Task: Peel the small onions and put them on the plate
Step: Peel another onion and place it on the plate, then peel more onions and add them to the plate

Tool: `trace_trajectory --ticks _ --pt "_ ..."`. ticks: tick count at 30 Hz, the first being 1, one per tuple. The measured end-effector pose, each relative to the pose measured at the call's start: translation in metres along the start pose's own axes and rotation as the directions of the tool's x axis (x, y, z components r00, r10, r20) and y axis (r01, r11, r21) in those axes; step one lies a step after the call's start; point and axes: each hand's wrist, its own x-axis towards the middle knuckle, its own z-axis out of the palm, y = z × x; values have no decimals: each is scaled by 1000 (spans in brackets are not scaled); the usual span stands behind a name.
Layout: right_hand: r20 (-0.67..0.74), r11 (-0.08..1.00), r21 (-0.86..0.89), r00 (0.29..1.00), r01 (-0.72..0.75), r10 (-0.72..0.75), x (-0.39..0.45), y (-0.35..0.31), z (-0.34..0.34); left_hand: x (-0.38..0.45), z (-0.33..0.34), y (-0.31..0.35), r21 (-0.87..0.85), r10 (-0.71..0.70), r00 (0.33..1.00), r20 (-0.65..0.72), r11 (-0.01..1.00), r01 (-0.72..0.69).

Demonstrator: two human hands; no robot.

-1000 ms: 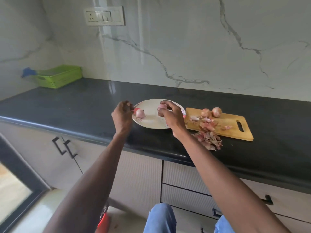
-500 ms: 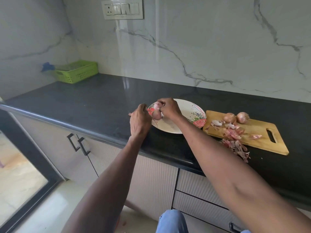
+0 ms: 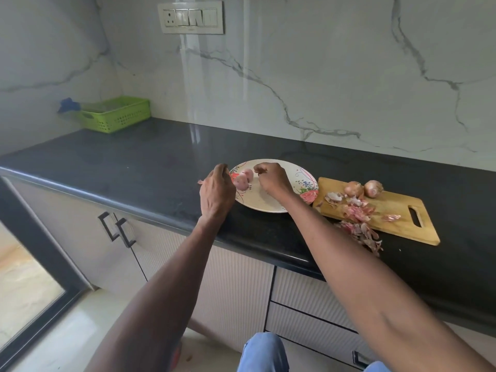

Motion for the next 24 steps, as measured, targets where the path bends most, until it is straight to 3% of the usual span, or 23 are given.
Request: trace_trajectory --ticks 3,7,11,16,21,24 --pt "-87 999 39 996 31 -27 -24 5 -11 -12 1 4 18 146 989 -38 989 -145" --pt "-251 987 122 965 103 -69 -61 21 -41 -47 19 24 -120 327 935 -137 931 -344" --pt "-386 981 132 919 143 -82 -89 43 -75 -83 50 70 -306 426 901 -80 850 -429" --pt "-550 980 144 834 135 -35 -103 81 -131 -93 84 129 -460 428 896 113 822 -335" --pt "-662 981 192 736 -14 140 -103 122 -187 -78 115 161 -443 420 871 255 852 -281" --pt "-619 982 175 768 -72 167 -88 144 -208 -66 131 170 -407 419 850 318 871 -277"
